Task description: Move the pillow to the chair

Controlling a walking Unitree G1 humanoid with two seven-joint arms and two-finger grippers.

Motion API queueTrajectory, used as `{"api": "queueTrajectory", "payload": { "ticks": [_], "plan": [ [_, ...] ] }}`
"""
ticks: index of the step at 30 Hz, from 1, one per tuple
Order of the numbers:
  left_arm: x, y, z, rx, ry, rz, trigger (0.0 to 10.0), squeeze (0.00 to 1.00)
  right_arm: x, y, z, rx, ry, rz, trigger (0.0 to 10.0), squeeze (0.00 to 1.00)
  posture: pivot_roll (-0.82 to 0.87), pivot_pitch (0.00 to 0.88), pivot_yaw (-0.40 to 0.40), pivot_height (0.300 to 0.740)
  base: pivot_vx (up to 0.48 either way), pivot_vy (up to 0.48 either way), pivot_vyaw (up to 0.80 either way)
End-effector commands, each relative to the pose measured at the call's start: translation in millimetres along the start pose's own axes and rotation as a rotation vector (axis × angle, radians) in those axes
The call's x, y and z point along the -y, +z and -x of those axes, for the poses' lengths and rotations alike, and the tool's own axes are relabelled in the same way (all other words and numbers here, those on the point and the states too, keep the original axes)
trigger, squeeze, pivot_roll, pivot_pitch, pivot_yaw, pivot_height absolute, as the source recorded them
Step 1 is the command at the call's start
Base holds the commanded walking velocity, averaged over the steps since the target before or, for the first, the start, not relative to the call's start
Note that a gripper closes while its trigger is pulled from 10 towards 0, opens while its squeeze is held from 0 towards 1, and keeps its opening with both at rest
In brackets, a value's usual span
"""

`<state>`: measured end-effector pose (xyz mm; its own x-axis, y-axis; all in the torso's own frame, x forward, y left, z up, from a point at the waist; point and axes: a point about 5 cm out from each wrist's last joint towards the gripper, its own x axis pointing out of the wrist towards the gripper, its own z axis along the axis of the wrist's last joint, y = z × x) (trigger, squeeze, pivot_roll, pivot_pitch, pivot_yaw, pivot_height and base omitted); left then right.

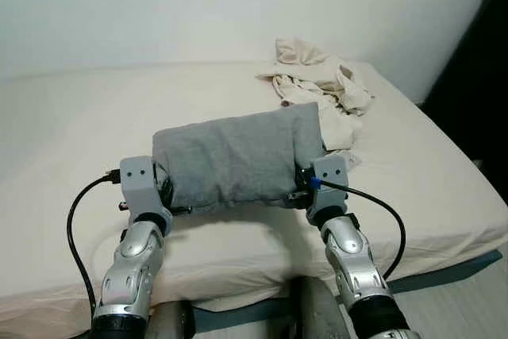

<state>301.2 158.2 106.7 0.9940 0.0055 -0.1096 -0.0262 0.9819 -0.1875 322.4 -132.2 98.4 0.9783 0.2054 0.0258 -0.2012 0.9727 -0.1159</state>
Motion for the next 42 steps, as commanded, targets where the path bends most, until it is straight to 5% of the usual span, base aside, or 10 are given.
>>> {"api": "queueTrajectory", "payload": {
  "ticks": [1, 10, 42],
  "plan": [
    [17.9, 7.8, 0.8, 0.046, -0.099, -0.023, 10.0, 0.00, -17.8, 8.6, -2.0, 0.047, 0.095, 0.029, 10.0, 0.00, 0.02, 0.020, -0.026, 0.593, 0.000, 0.000, 0.00],
    [26.4, 15.2, 3.7, 0.141, -0.156, -0.123, 10.0, 0.00, -19.7, 6.0, 0.7, 0.039, 0.108, -0.030, 10.0, 0.00, 0.02, 0.018, -0.025, 0.613, 0.000, 0.000, 0.00],
    [15.7, 17.9, 3.3, 0.171, -0.095, -0.102, 10.0, 0.00, -23.5, 5.7, 3.0, 0.036, 0.150, -0.010, 10.0, 0.00, 0.02, 0.024, -0.028, 0.738, 0.000, 0.000, 0.00]
  ]
}}
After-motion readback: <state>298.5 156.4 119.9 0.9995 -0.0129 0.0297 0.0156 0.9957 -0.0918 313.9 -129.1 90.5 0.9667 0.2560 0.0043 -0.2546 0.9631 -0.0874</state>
